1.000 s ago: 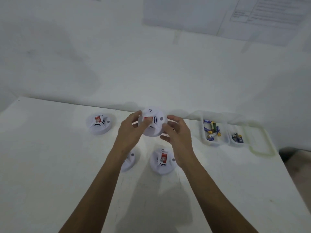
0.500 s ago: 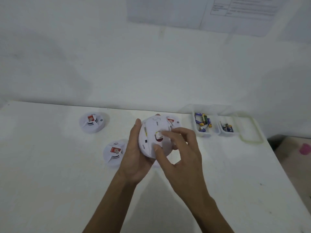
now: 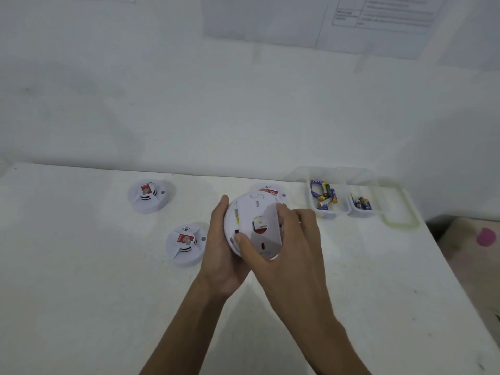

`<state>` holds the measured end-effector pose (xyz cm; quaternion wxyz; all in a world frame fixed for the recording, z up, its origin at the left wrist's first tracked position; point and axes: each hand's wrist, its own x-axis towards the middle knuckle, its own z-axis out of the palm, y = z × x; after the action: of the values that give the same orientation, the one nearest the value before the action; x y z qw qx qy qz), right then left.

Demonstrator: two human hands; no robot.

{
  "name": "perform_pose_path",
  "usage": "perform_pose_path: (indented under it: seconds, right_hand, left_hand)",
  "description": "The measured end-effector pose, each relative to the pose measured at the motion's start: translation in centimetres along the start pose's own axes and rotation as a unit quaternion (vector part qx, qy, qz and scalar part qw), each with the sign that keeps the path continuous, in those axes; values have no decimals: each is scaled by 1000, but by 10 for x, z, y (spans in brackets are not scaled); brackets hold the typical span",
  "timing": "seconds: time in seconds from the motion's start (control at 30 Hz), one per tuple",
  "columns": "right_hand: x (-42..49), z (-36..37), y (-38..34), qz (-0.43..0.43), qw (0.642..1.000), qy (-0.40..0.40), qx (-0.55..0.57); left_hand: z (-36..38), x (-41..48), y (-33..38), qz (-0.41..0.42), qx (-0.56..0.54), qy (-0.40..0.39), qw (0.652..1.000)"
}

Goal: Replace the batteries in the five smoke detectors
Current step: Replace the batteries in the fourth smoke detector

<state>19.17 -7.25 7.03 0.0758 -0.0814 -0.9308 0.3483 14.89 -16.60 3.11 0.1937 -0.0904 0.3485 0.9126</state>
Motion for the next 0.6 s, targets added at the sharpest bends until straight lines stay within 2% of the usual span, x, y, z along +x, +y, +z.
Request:
perform_pose_path:
  seconds: [0.07, 0.27, 0.43, 0.6]
  right_hand:
    - [-1, 1, -3, -6, 1000, -1, -13]
    - [-4, 7, -2, -42, 997, 62, 3]
    - [-2, -1, -3, -60, 998, 16, -19]
    - [-1, -7, -5, -23, 999, -37, -18]
  left_hand:
    - [0, -1, 0, 11, 10, 8, 1000]
    - [-2, -3, 0, 23, 21, 18, 999]
    - [-3, -3, 0, 16, 9, 10, 1000]
    - [-5, -2, 0, 22, 24, 11, 999]
